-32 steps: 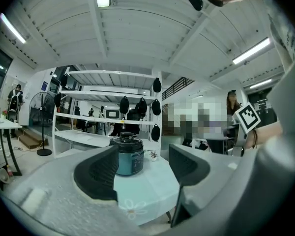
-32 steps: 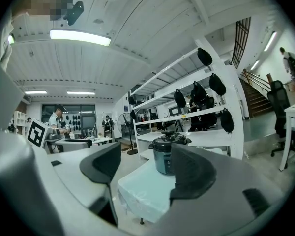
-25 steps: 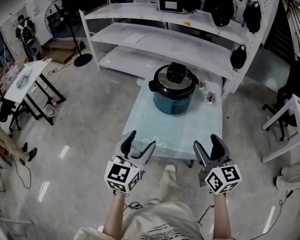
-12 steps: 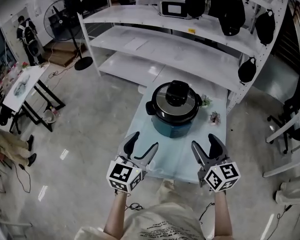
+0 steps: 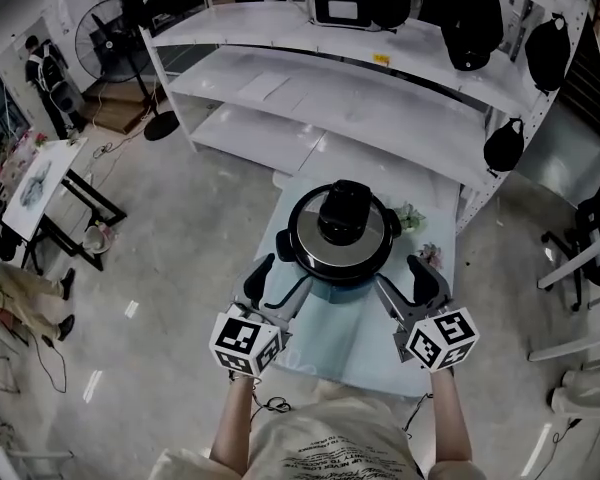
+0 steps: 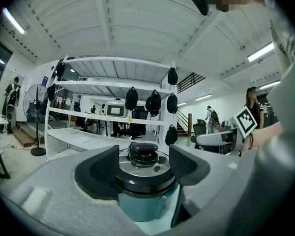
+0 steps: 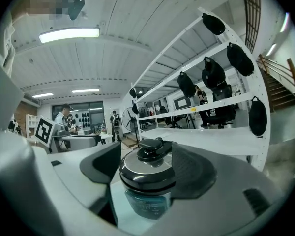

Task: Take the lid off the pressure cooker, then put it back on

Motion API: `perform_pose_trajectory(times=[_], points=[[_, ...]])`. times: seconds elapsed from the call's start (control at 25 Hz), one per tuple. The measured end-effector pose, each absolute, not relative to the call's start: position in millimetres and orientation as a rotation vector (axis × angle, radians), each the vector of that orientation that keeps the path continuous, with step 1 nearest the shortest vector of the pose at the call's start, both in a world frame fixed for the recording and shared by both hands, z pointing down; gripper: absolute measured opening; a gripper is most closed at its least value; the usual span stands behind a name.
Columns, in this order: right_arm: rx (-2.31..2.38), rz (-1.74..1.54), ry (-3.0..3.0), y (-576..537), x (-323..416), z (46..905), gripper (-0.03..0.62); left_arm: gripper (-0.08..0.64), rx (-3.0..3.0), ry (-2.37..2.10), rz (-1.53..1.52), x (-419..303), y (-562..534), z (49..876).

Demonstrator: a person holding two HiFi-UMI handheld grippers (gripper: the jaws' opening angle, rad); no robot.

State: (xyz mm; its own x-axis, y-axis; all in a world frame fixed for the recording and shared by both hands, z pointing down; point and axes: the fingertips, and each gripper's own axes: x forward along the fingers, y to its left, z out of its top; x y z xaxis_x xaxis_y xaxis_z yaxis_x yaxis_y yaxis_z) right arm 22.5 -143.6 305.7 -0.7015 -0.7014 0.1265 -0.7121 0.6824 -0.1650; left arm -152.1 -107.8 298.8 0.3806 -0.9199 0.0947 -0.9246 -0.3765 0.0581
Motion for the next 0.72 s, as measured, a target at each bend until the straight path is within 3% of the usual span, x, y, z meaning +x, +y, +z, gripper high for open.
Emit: perform_pose_trajectory(times=[0.72], points=[[0.89, 0.246, -2.816, -237.9, -15.7, 330.9, 0.316, 0.318, 2.682, -1.484, 0.33, -135.7, -219.5, 322.8]])
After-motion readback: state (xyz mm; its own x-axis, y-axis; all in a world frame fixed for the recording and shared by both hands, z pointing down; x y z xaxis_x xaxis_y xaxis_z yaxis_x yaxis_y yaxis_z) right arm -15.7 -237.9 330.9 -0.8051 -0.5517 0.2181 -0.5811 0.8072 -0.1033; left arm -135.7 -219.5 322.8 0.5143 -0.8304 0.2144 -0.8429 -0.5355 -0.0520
